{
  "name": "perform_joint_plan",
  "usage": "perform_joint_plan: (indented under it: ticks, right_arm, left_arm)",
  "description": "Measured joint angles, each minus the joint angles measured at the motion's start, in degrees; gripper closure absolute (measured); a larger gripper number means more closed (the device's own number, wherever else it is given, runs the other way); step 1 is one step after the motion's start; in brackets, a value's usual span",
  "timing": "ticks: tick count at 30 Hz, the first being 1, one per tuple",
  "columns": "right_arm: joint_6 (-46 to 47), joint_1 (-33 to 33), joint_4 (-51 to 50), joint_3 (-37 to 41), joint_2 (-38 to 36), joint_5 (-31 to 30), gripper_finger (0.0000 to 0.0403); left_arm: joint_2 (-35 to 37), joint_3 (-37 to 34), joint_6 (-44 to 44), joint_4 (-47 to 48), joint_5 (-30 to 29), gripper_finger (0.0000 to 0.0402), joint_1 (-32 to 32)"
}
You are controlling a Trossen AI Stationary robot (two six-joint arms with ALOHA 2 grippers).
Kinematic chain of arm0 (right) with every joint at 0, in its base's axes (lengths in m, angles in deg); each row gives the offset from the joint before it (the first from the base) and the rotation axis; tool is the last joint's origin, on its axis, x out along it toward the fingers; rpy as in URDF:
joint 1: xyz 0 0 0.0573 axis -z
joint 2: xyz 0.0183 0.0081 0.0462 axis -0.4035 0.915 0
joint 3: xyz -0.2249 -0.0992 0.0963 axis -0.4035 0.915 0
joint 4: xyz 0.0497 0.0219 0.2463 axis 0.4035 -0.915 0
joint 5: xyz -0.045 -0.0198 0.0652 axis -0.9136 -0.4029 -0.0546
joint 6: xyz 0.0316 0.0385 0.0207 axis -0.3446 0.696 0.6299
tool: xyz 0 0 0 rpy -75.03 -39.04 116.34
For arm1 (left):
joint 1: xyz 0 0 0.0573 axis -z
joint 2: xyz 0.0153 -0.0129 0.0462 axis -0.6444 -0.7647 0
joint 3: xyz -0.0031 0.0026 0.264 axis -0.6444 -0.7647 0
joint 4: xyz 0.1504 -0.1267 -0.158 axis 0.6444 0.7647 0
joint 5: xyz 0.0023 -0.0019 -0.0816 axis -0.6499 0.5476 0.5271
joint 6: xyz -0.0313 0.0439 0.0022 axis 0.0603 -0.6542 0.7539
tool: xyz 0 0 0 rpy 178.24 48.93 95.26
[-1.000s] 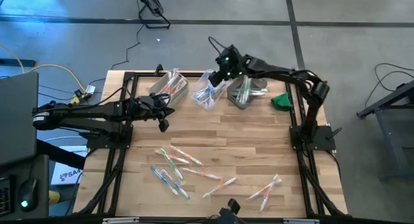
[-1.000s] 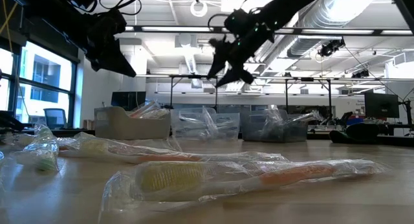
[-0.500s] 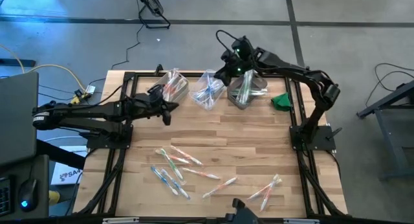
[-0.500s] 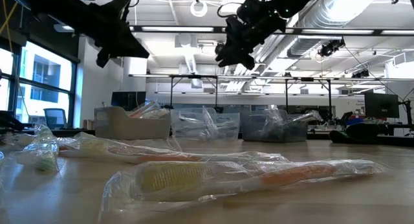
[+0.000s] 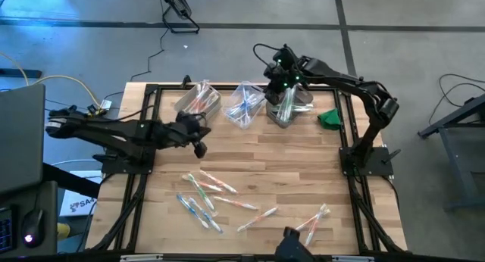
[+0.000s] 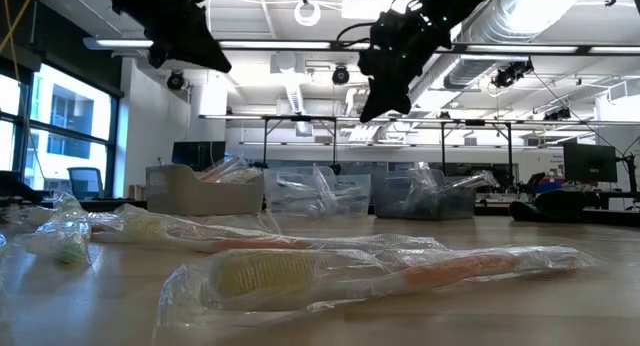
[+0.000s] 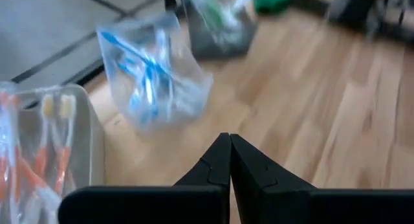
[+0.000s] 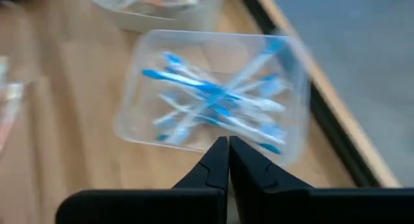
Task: Pick & Place Toothbrushes
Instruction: Put the orange toothbrush into the white bin
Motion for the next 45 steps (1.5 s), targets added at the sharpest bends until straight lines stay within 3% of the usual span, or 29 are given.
perform_joint_plan:
  ticks: [6, 13, 19, 24, 27, 36, 45]
  right_arm:
    - [-0.8, 3.2, 0.0, 0.0, 0.0, -3.2, 0.0399]
    - [-0.5, 8.7, -0.7, 0.0, 0.0, -3.6, 0.0399]
    - [-1.4, 12.4, -2.4, 0.0, 0.0, -3.5, 0.0399]
    - [-1.4, 14.7, -5.3, 0.0, 0.0, -3.5, 0.0399]
    - [-2.6, 15.3, -7.1, 0.0, 0.0, -4.1, 0.0399]
    - [-4.3, 15.9, -9.8, 0.0, 0.0, -7.4, 0.0400]
    - [-4.4, 15.9, -9.9, 0.0, 0.0, -7.4, 0.0399]
  left_arm:
    - [-7.7, 6.4, -0.4, 13.0, 8.3, 0.0401, 1.2]
    - [-12.4, 6.9, -0.4, 14.4, 16.8, 0.0401, 1.0]
    - [-15.0, 6.9, -2.1, 14.3, 17.1, 0.0401, 1.0]
    - [-17.3, 6.9, -13.2, 14.9, 18.6, 0.0398, 1.0]
    - [-19.0, 6.9, -18.6, 17.1, 21.3, 0.0375, 1.1]
    - [-23.4, 6.9, -30.4, 18.1, 23.9, 0.0253, 1.0]
    - [-25.3, 6.9, -31.5, 19.6, 30.1, 0.0241, 1.2]
